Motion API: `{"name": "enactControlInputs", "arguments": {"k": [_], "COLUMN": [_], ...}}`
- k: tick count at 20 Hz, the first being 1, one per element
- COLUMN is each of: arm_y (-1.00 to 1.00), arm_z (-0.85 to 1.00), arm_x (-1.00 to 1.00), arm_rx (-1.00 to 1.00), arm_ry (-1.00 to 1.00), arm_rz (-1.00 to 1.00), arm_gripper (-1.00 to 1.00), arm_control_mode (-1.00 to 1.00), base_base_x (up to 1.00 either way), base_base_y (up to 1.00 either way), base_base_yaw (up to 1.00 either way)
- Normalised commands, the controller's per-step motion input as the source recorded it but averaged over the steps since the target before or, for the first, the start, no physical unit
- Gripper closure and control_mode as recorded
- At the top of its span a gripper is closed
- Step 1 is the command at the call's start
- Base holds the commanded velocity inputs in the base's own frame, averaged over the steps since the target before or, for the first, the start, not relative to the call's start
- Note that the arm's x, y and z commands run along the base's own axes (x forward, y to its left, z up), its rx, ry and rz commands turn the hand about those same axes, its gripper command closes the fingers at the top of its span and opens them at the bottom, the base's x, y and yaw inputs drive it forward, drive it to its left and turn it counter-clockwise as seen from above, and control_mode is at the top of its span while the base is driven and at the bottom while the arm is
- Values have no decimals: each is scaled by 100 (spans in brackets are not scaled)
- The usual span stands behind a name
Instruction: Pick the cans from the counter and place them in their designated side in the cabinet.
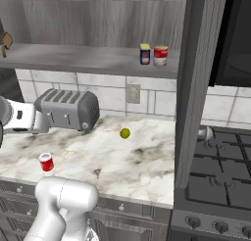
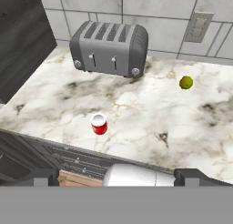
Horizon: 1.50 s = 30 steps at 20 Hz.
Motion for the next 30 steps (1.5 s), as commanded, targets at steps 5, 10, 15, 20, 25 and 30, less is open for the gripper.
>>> {"name": "enactControlInputs", "arguments": {"k": [5,10,15,20,25,30], "arm_y": [19,17,16,18,15,9], "arm_z": [-11,-11,-11,-9,-4,-4], "arm_x": [0,0,-3,-4,-1,0], "arm_rx": [0,0,0,0,0,0], "arm_ry": [8,9,3,1,-1,-1], "arm_rz": [0,0,0,0,1,1], "arm_gripper": [-100,-100,-100,-100,-100,-100], "arm_control_mode": [-100,-100,-100,-100,-100,-100], "base_base_x": [0,0,0,0,0,0], "base_base_y": [0,0,0,0,0,0], "base_base_yaw": [0,0,0,0,0,0]}}
